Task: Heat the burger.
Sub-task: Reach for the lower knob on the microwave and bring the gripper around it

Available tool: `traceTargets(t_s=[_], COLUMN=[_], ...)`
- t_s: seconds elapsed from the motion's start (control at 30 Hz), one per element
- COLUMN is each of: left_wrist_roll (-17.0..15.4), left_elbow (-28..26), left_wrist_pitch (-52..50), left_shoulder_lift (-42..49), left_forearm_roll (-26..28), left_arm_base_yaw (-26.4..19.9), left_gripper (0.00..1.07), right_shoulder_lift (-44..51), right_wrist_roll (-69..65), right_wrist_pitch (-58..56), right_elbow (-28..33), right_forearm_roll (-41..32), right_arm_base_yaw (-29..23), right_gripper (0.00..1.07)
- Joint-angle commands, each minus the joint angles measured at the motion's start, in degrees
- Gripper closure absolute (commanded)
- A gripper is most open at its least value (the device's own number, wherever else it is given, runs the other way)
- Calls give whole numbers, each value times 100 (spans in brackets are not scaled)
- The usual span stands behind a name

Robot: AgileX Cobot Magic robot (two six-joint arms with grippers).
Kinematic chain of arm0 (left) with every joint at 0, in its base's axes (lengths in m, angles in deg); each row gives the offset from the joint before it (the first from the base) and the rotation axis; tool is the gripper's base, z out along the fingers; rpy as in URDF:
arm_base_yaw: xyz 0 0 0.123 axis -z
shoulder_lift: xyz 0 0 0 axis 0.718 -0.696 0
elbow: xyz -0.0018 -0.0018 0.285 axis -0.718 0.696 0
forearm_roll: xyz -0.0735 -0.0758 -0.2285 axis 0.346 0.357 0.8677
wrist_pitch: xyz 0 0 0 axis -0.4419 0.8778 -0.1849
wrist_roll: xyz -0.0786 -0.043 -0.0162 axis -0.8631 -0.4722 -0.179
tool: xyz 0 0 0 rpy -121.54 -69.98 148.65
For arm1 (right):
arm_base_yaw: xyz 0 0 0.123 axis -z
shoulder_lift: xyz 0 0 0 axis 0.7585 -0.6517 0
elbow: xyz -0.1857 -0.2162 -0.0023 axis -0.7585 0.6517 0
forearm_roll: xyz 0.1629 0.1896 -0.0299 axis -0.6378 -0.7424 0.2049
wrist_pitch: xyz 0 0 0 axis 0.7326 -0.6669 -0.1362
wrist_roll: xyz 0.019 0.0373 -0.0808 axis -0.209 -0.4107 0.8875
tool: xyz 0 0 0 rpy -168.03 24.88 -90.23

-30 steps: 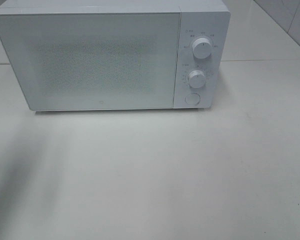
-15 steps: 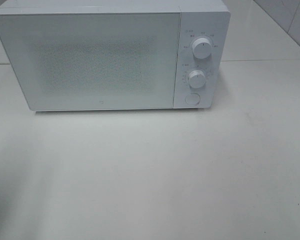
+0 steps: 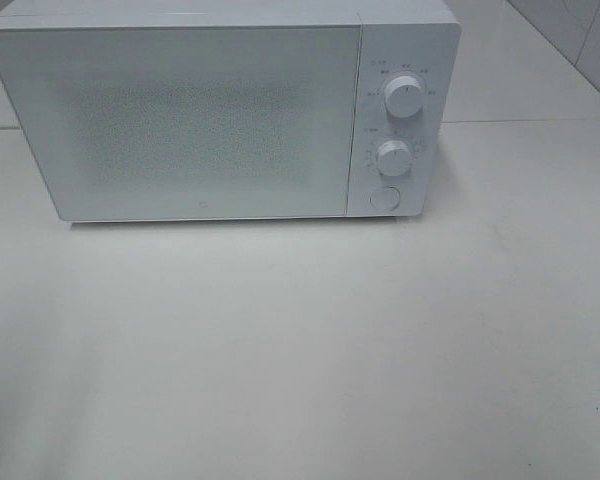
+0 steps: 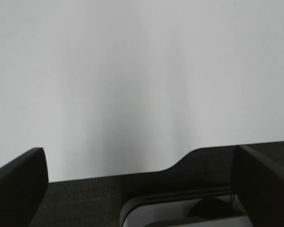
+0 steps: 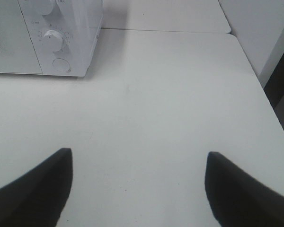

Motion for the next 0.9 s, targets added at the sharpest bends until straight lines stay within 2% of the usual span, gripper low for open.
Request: traceTargets(t_s=[0.03, 0.17, 0.43, 0.7, 0.9], left_wrist_roll=[-57, -52, -40, -40, -40], left_elbow=[29, 29, 29, 29, 29], left_wrist_pitch=[23, 17, 17, 17, 17], left_shoulder_lift=[819, 1696, 2842, 3386, 3369], left_forearm_roll=[23, 11, 17, 6, 17], left_arm_base_yaw=[-23, -23, -74, -625, -647], left_gripper=[9, 9, 9, 9, 9], right_shoulder_lift=[143, 143, 143, 143, 143], right_wrist_roll=[-52, -52, -52, -52, -52], right_wrist_pitch=[80, 80, 80, 80, 80], right_elbow=[11, 11, 11, 11, 11], right_forearm_roll=[-17, -17, -17, -17, -17], right_arm_base_yaw=[46, 46, 46, 46, 46], right_gripper=[34, 34, 34, 34, 34])
